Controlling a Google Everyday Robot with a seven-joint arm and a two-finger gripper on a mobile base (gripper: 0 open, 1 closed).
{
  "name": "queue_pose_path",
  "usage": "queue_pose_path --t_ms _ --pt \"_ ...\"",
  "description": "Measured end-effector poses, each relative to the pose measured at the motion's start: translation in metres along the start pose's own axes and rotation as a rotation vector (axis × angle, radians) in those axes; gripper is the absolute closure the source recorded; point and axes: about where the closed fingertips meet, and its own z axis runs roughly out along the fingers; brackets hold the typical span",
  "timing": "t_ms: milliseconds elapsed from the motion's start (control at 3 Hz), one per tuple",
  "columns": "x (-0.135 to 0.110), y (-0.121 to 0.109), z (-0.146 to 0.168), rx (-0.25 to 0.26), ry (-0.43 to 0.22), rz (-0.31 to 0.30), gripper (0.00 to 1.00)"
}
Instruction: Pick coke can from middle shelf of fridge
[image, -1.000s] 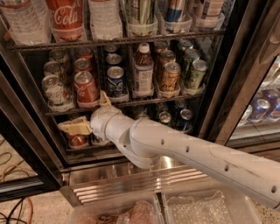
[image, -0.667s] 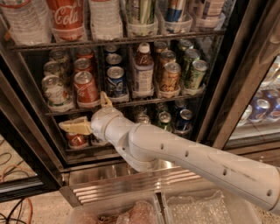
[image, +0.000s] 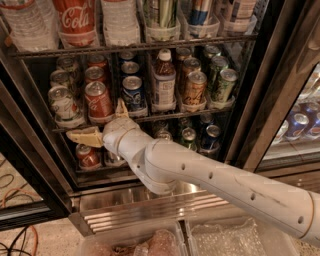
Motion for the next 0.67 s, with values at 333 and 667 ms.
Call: queue_pose_path --t_ms 333,667 --pt "-0.0137 0.0036 0.0028 -0.007 -0.019 -0.018 0.00" --pt "-0.0164 0.0098 0.0067 -0.026 -0.015 -0.021 0.00"
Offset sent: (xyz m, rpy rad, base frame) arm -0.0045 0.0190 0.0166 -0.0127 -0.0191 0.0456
